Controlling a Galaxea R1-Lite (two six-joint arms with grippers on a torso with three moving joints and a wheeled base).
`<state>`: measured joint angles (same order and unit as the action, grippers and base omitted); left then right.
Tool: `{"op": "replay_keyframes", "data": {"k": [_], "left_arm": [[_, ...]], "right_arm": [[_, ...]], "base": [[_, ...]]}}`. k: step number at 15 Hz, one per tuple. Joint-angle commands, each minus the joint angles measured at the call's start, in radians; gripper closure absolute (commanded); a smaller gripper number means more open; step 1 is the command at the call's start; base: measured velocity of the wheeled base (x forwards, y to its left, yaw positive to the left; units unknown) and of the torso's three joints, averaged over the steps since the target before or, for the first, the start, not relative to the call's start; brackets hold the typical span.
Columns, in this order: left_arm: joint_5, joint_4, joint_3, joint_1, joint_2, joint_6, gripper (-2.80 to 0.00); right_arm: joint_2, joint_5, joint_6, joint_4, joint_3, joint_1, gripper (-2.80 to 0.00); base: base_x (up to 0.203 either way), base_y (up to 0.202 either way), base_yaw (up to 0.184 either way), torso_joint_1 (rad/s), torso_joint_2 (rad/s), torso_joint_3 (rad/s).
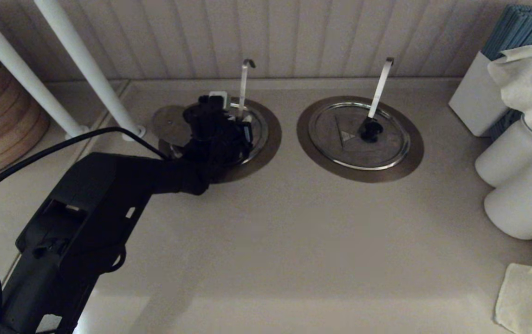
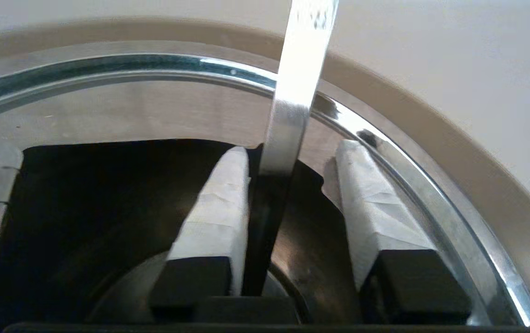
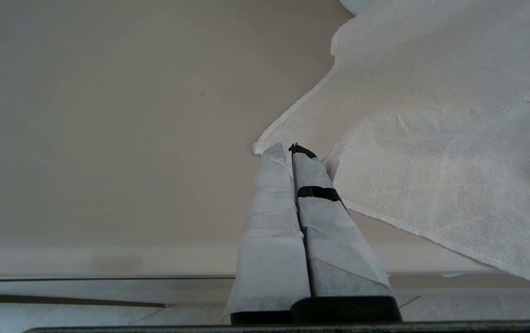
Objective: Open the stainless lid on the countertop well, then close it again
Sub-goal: Stir with a spoon
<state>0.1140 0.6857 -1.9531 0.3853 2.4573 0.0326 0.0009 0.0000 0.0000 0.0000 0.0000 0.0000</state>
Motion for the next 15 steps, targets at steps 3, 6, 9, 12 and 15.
{"op": "replay_keyframes", "data": {"k": [3, 6, 9, 12, 15], "left_arm": [[-0.003, 0.017, 0.058, 0.0, -0.086, 0.006, 0.0], [-0.004, 0.017, 0.068, 0.0, -0.115, 0.012, 0.0], [-0.005, 0.014, 0.066, 0.0, -0.101, 0.013, 0.0], [-0.007, 0.012, 0.06, -0.001, -0.077, 0.013, 0.0], [-0.007, 0.014, 0.056, -0.001, -0.062, 0.013, 0.0]], "right_arm": [[0.001, 0.0, -0.002, 0.0, 0.0, 0.0, 0.0], [0.001, 0.0, 0.0, 0.0, 0.0, 0.0, 0.0], [0.001, 0.0, 0.0, 0.0, 0.0, 0.0, 0.0], [0.001, 0.0, 0.0, 0.0, 0.0, 0.002, 0.0], [0.001, 0.0, 0.0, 0.0, 0.0, 0.0, 0.0]], "base": [[0.0, 0.0, 0.0, 0.0, 0.0, 0.0], [0.0, 0.0, 0.0, 0.0, 0.0, 0.0], [0.0, 0.0, 0.0, 0.0, 0.0, 0.0], [0.0, 0.0, 0.0, 0.0, 0.0, 0.0], [0.0, 0.0, 0.0, 0.0, 0.0, 0.0]]}}
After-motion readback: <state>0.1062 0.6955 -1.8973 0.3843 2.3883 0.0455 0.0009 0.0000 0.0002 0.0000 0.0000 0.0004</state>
